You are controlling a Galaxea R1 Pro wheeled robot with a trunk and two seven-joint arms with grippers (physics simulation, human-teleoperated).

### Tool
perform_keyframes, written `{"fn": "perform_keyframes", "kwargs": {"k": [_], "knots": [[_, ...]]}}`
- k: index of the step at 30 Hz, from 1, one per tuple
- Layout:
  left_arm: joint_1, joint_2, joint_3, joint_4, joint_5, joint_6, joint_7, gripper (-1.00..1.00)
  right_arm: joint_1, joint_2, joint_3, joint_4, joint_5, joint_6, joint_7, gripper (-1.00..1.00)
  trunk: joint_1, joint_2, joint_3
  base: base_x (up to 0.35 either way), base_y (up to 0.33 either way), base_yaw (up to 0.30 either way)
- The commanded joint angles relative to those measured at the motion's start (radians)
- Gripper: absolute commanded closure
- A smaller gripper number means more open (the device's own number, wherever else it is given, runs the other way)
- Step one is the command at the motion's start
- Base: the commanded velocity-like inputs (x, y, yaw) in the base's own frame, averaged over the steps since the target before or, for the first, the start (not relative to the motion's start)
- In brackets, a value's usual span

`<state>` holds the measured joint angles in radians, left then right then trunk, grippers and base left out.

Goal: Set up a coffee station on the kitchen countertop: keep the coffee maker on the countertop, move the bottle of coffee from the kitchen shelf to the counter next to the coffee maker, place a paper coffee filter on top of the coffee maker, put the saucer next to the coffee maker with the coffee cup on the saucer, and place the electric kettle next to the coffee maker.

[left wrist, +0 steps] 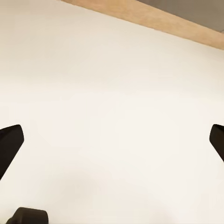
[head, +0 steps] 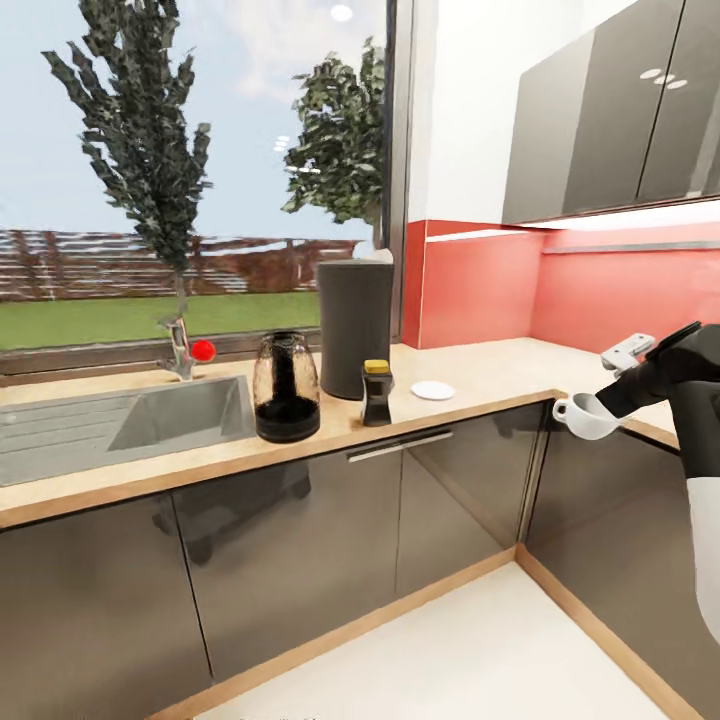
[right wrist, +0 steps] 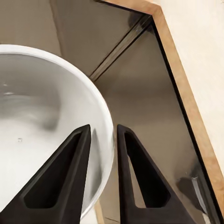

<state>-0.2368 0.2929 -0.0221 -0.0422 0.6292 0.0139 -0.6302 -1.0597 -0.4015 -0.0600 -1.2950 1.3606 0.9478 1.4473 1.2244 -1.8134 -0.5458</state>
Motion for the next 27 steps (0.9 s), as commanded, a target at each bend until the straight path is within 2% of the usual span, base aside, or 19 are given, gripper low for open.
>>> {"fn": "perform_keyframes", "kwargs": {"k": [1,7,16,27], "knots": [[-0.001,0.0,-0.002,0.001,0.004,0.001,-0.003,-1.0,-0.001,0.0,0.0,-0.001,0.008,0.011,0.011,1.0,0.0,-0.001,-0.001,0.0,-0.001,0.27],[-0.001,0.0,-0.002,0.001,0.004,0.001,-0.003,-1.0,-0.001,0.0,0.0,0.0,0.008,0.011,0.011,1.0,0.0,-0.001,-0.001,0.0,-0.035,0.165],[-0.001,0.0,-0.003,0.001,0.004,0.001,-0.003,-1.0,-0.001,0.0,0.0,0.0,0.008,0.011,0.011,1.0,0.0,-0.001,-0.001,0.0,-0.215,0.155],[-0.001,0.0,-0.002,0.001,0.004,0.001,-0.003,-1.0,-0.001,0.0,0.0,0.0,0.008,0.012,0.011,1.0,0.0,-0.001,-0.001,0.0,-0.023,0.244]]}}
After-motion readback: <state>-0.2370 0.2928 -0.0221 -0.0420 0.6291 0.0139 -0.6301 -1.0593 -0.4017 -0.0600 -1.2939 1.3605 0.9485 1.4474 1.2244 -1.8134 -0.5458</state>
